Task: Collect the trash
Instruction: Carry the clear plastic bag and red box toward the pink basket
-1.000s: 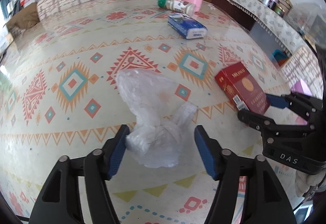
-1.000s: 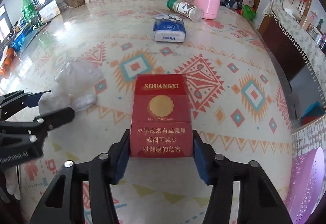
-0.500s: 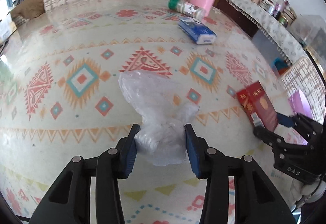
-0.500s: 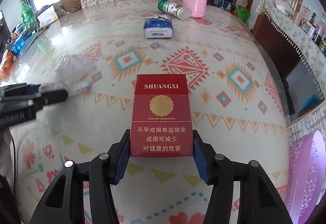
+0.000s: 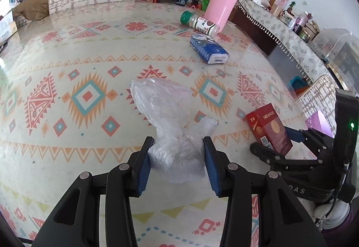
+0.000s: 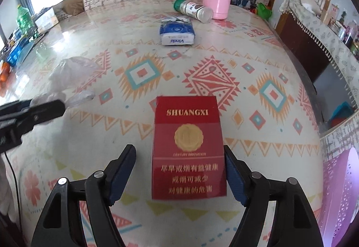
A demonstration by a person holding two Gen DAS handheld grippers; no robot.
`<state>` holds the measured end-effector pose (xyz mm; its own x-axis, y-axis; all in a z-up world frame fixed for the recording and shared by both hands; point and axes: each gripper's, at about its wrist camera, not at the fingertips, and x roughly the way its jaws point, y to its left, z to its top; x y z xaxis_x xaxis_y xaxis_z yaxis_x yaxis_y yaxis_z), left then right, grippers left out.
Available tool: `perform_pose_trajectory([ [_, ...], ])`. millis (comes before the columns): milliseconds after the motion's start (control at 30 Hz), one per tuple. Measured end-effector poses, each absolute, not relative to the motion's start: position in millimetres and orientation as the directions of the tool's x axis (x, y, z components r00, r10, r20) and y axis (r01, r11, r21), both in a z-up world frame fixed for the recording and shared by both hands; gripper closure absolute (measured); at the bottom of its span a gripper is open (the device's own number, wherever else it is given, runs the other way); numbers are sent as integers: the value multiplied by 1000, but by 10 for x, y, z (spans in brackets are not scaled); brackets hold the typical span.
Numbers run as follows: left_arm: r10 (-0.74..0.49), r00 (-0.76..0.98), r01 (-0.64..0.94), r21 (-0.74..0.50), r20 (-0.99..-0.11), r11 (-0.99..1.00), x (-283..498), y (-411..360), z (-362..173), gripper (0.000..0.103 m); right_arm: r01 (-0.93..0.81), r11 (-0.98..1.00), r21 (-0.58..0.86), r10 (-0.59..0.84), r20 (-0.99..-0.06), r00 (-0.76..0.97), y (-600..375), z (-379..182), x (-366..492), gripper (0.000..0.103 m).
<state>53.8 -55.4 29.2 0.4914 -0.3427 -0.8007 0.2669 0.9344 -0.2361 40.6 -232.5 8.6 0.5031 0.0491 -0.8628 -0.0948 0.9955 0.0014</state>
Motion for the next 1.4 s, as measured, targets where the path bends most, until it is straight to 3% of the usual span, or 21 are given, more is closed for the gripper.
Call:
perform_pose_trajectory([
  [67, -339, 493, 273, -228, -801, 935, 524, -582, 297, 61, -82, 997, 1, 42, -860, 508, -2340, 95, 412, 28],
  [133, -334, 497, 277, -218, -801, 936, 516, -612, 301, 61, -75, 997, 2, 40, -858, 513, -2354, 117, 399, 43],
  [833, -356, 551, 401, -134, -755, 906, 127, -1046, 404, 61, -7, 999, 31, 28, -757, 653, -2646, 506, -732, 43],
  [1400, -238, 652, 297, -47, -720, 954, -847, -968, 809, 60, 4, 986, 165, 114, -702, 703, -2840, 535, -1177, 43],
])
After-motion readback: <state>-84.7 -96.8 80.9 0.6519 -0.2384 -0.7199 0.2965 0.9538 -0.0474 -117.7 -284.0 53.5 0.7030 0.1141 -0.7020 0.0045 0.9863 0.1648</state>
